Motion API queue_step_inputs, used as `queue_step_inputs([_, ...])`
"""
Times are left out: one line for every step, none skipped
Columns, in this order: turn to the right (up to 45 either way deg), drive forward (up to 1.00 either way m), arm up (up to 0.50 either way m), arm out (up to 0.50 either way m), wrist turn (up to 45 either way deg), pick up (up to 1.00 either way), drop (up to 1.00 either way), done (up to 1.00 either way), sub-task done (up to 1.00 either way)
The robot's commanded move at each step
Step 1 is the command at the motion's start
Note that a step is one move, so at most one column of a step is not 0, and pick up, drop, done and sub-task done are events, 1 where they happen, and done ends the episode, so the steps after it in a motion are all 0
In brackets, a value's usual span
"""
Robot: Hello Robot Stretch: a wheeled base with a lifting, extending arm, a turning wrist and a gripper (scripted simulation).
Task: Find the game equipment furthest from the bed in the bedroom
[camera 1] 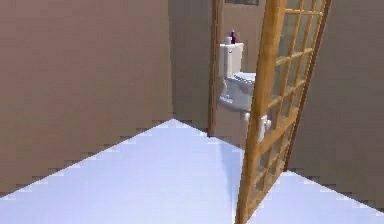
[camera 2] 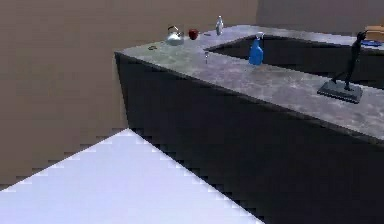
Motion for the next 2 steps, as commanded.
queue_step_inputs([0.0, 1.00, 0.00, 0.00, 0.0, 0.00, 0.00, 0.00, 0.00])
queue_step_inputs([-6.0, 0.00, 0.00, 0.00, 0.0, 0.00, 0.00, 0.00, 0.00])
